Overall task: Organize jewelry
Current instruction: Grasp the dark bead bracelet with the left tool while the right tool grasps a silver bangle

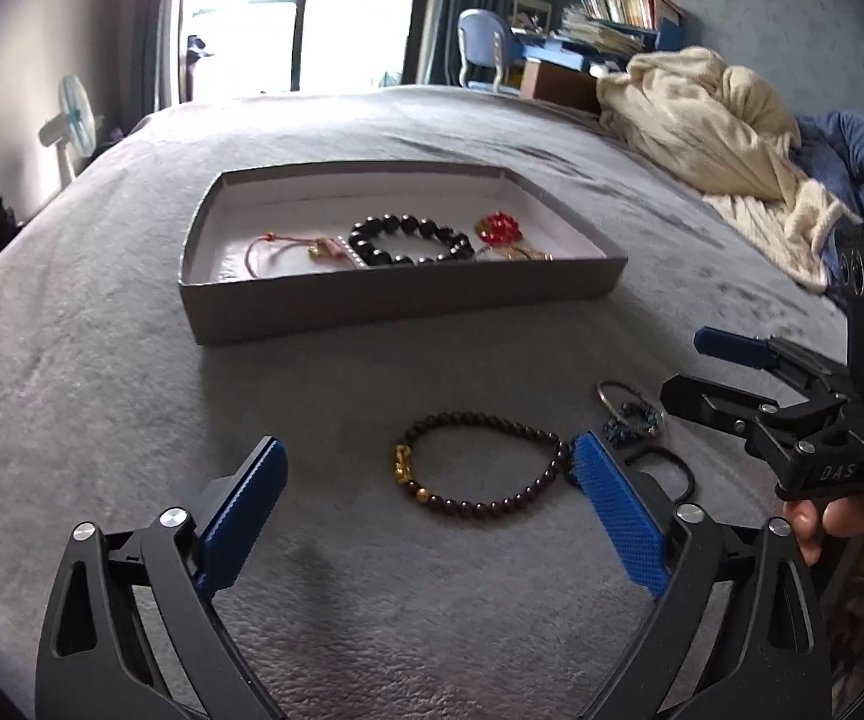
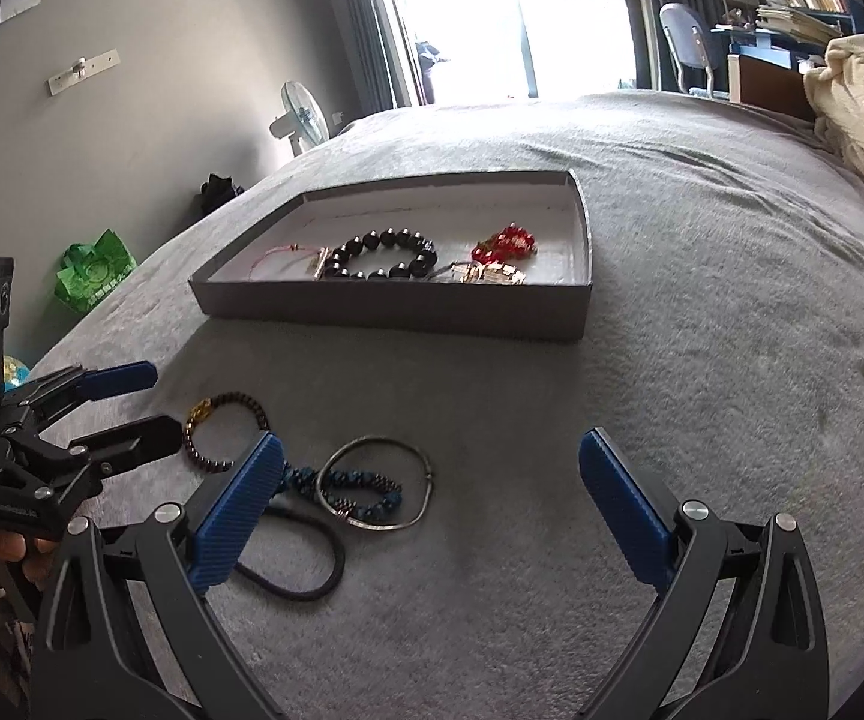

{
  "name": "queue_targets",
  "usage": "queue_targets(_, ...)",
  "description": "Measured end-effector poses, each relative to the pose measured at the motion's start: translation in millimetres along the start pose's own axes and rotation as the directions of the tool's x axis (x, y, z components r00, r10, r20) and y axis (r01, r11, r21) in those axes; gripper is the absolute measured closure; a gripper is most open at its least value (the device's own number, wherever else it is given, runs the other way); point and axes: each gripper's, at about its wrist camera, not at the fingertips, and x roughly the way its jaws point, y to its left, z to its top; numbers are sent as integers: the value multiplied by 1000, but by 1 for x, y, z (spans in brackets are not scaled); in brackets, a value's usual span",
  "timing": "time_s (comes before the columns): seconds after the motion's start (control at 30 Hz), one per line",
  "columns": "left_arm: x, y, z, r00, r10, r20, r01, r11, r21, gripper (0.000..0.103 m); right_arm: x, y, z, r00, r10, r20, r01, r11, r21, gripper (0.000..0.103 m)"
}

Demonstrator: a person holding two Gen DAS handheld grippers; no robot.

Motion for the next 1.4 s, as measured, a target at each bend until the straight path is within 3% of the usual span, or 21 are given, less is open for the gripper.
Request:
queue_targets(0.17,10,0,-3,999,-18,-39,19,1000,12,33,5,4,0,1000,6,-29,-7,1000,-23,6)
queue_targets(0.37,17,-1,-4,997,-26,-67,28,999,28,47,10,7,-1,998,9,-55,-11,999,-36,8)
queue_targets(0.5,22,2,-4,996,-27,-90,28,1000,10,58,15,7,-1,997,18,-81,-21,999,-32,17)
queue_targets(0.6,23,4,-5,996,-5,-90,5,1000,3,75,19,8,-2,994,29,-103,-33,999,-32,25)
queue_targets(0.77,22,12,-5,996,14,-85,-16,1000,-22,90,22,8,-3,991,58,-122,-61,998,-23,29)
queue_targets(1.17,13,36,-1,995,77,-66,-83,993,-87,95,28,3,-2,982,112,-154,-109,994,25,39)
queue_targets(1.27,14,35,-1,994,78,-71,-84,993,-82,95,29,6,-2,982,105,-155,-105,994,10,45)
queue_targets(1.33,15,33,-1,994,80,-78,-86,994,-66,95,28,6,-2,983,105,-150,-105,994,8,54)
queue_targets(1.4,17,30,-1,994,75,-85,-80,995,-59,95,27,5,-2,984,108,-144,-108,994,12,54)
